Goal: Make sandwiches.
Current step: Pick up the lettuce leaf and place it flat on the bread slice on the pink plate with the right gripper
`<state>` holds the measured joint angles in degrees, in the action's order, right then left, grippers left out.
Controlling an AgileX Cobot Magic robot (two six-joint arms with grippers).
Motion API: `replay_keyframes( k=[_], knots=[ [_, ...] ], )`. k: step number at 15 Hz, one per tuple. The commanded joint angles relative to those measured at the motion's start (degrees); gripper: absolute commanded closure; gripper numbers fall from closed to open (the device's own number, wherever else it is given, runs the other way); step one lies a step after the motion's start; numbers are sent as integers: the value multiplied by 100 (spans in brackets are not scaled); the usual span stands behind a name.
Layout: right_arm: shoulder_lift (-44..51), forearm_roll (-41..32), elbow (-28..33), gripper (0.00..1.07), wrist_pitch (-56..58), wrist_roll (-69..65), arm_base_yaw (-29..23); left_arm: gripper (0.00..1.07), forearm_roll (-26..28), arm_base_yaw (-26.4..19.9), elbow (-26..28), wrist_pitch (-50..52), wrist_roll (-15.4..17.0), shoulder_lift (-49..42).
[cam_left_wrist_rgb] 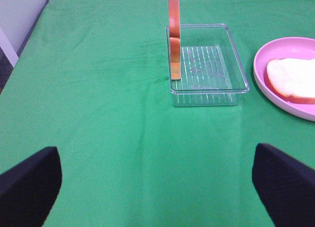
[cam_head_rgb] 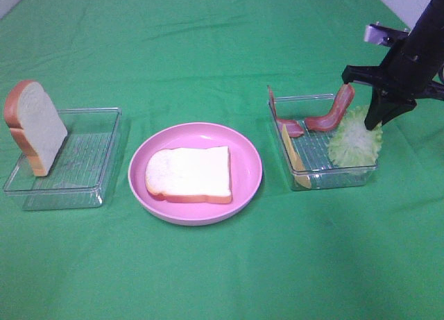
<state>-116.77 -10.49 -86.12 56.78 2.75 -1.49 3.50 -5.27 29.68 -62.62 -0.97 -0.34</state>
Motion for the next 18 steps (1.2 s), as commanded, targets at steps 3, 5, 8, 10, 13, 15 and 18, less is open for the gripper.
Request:
replay_keyframes(
  k=[3, 5, 8, 10, 13, 15, 18],
  knots=[
    [710, -579, -115, 107, 166, -149, -6, 8, -23, 29, -17, 86, 34, -80],
    [1089, -1100, -149, 107, 149, -103, -23, 8, -23, 29, -17, 86, 34, -80],
    [1444, -1868, -155, 107, -69, 63, -688, 8, -23, 29, -17, 86, 34, -80],
    [1375, -2492, -155, 107, -378, 321, -1312, 8, -23, 29, -17, 86, 34, -80],
    [1071, -3295, -155, 107, -699, 693, -1954, 8, -23, 29, -17, 86, 34, -80],
    [728, -3764, -155, 107, -877, 945, -2298, 8, -29, 29, -17, 86, 17, -80],
    [120, -4160, -155, 107, -1094, 1123, -2750, 8, -29, 29, -17, 86, 17, -80]
  ],
)
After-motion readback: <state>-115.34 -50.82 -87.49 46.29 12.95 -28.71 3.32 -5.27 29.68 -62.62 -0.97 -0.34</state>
